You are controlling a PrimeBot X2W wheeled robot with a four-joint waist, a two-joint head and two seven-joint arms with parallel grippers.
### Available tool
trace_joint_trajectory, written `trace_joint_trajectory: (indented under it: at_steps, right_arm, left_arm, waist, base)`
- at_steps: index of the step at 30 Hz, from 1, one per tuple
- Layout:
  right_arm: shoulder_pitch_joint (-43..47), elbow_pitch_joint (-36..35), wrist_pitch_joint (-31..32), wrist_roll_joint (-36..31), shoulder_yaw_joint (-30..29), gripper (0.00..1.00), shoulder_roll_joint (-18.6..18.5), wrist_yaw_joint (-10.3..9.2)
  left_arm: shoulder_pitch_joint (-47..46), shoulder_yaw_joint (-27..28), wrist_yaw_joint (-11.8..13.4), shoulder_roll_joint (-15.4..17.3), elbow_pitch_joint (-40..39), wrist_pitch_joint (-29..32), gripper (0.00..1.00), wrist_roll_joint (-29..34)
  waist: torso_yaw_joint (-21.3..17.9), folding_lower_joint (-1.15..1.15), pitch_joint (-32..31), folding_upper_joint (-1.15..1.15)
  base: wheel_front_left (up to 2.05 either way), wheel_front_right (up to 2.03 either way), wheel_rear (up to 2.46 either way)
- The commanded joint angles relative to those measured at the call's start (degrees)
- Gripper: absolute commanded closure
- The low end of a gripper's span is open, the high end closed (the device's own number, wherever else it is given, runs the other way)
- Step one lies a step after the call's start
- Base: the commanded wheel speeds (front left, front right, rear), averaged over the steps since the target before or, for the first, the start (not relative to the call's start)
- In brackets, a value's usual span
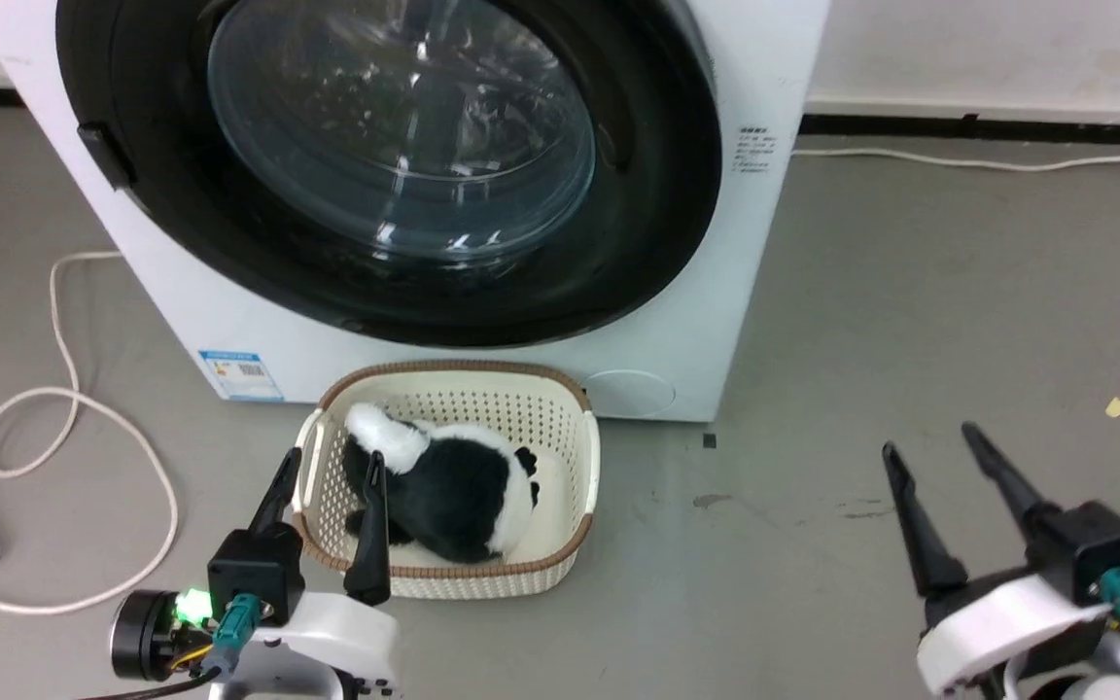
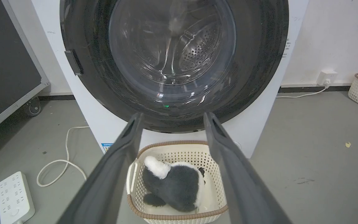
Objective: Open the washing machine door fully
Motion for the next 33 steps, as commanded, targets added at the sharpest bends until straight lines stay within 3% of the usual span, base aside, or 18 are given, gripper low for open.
trace_joint_trajectory:
  at_steps: [1, 12, 13, 14, 15, 33]
  right_arm:
    - [-1.36, -0.46, -0.29, 0.56, -0.09, 0.0, -0.82, -0.03]
    - [-8.68, -1.28, 1.85, 5.32, 0.38, 0.0, -5.07, -0.04]
    - [-9.42, -1.24, 2.14, 5.99, 0.31, 0.1, -5.22, -0.04]
    - [-10.18, -1.17, 2.44, 6.68, 0.22, 0.71, -5.32, -0.04]
    - [-10.93, -1.08, 2.82, 7.34, 0.13, 1.0, -5.45, -0.04]
    - [-27.25, 4.6, 9.56, 21.36, -5.47, 1.0, -4.31, -0.05]
  left_arm:
    - [-1.02, -0.38, 0.46, 0.13, -0.42, -0.7, 0.0, 0.16]
    - [-2.46, -1.85, 1.46, 0.13, -0.98, -2.02, 0.0, 0.12]
    - [-2.59, -2.01, 1.54, 0.13, -1.0, -2.14, 0.0, 0.11]
    - [-2.72, -2.16, 1.64, 0.13, -1.02, -2.26, 0.0, 0.1]
    - [-2.85, -2.31, 1.75, 0.12, -1.07, -2.38, 0.0, 0.08]
    - [-5.0, -4.72, 3.49, 0.1, -2.08, -4.53, 0.0, -0.16]
  waist:
    - [0.39, 0.0, 0.67, 0.0]
    - [1.97, 0.0, 3.75, 0.0]
    - [2.18, 0.0, 3.98, 0.0]
    - [2.38, 0.0, 4.2, 0.0]
    - [2.6, 0.0, 4.45, 0.0]
    - [6.96, 0.0, 9.51, 0.0]
  base:
    - [0.0, 0.0, 0.0]
    - [0.0, 0.0, 0.0]
    - [0.0, 0.0, 0.0]
    - [0.0, 0.0, 0.0]
    - [0.0, 0.0, 0.0]
    - [0.0, 0.0, 0.0]
